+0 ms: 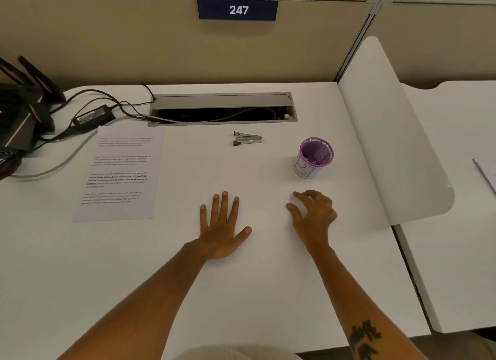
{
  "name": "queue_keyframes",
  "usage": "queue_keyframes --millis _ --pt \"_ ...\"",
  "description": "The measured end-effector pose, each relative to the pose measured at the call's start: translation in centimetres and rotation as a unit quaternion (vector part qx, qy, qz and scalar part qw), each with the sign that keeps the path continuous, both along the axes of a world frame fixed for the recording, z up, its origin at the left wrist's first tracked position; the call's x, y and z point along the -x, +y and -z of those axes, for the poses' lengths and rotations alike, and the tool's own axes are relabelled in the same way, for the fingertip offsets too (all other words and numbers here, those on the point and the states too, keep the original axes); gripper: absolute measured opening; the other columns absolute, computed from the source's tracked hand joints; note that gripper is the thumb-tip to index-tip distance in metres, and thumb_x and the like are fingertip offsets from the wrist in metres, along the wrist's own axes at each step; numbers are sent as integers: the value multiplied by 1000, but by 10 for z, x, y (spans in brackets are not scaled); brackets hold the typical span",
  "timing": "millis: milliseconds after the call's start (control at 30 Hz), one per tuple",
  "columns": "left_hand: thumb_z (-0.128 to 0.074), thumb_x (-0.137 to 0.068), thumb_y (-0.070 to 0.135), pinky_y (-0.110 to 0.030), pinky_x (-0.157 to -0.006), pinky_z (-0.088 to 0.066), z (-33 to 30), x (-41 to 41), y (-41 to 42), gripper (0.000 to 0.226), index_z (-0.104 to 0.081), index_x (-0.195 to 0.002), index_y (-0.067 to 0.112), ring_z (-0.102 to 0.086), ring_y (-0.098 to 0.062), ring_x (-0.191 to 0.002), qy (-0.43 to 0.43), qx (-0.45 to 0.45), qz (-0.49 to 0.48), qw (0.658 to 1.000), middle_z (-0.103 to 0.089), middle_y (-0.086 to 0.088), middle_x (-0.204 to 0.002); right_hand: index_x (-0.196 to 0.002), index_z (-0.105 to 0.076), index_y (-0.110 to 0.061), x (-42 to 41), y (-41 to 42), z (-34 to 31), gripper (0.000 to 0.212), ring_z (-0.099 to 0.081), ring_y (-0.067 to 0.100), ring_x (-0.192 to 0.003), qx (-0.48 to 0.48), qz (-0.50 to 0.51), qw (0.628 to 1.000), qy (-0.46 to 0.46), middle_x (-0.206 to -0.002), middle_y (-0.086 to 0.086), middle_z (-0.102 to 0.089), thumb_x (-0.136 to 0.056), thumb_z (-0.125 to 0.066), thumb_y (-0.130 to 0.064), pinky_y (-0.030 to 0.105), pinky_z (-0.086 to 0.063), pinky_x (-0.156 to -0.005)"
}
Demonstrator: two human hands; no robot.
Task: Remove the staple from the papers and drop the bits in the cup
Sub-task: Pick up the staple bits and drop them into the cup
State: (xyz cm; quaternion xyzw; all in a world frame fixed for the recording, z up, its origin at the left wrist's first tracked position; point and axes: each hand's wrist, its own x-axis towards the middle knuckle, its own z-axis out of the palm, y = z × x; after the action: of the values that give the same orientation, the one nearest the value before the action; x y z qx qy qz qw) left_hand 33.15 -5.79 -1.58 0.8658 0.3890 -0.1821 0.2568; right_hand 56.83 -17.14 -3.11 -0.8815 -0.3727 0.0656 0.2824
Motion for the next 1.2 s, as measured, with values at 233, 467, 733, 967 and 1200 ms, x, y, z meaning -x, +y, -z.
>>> queue_keyframes --millis 233,467,733,967,1200 --pt "16 -68 86 -56 -119 27 1 1 0 108 34 -157 27 47 -25 -147 -1 -1 1 1000 49 -4 -160 -103 -82 -32 -11 10 -4 20 -52 21 -116 -3 -17 1000 5 -112 -9 -68 -84 -83 -38 36 -21 -89" --pt "15 -71 85 -56 -119 26 0 0 0 106 34 -157 26 45 -26 -148 4 -5 1 1000 48 -5 -161 -87 -85 -29 -14 16 -2 10 -59 20 -100 -30 -18 999 -25 -95 -9 -73 -80 -87 -36 46 -48 -77" --pt "-12 -96 75 -56 -119 26 -1 1 -1 91 34 -157 26 45 -26 -148 6 -4 4 1000 48 -5 -161 -84 -81 -18 -10 24 -3 5 -64 26 -86 -11 -51 994 -100 -86 -2 -76 -89 -79 -19 43 -51 -70" --pt "13 -72 85 -56 -119 27 1 1 0 105 36 -156 27 46 -25 -147 3 3 1 1000 50 -4 -160 -86 -71 -11 -3 30 -4 9 -57 28 -82 61 -77 984 -148 -85 4 -67 -91 -68 -4 41 -42 -73" --pt "4 -84 82 -58 -121 25 1 1 0 96 36 -156 27 46 -26 -147 10 -1 3 1000 50 -4 -160 -90 -67 -12 -11 28 -6 17 -54 27 -82 98 -109 981 -130 -86 4 -63 -89 -60 4 41 -35 -76"
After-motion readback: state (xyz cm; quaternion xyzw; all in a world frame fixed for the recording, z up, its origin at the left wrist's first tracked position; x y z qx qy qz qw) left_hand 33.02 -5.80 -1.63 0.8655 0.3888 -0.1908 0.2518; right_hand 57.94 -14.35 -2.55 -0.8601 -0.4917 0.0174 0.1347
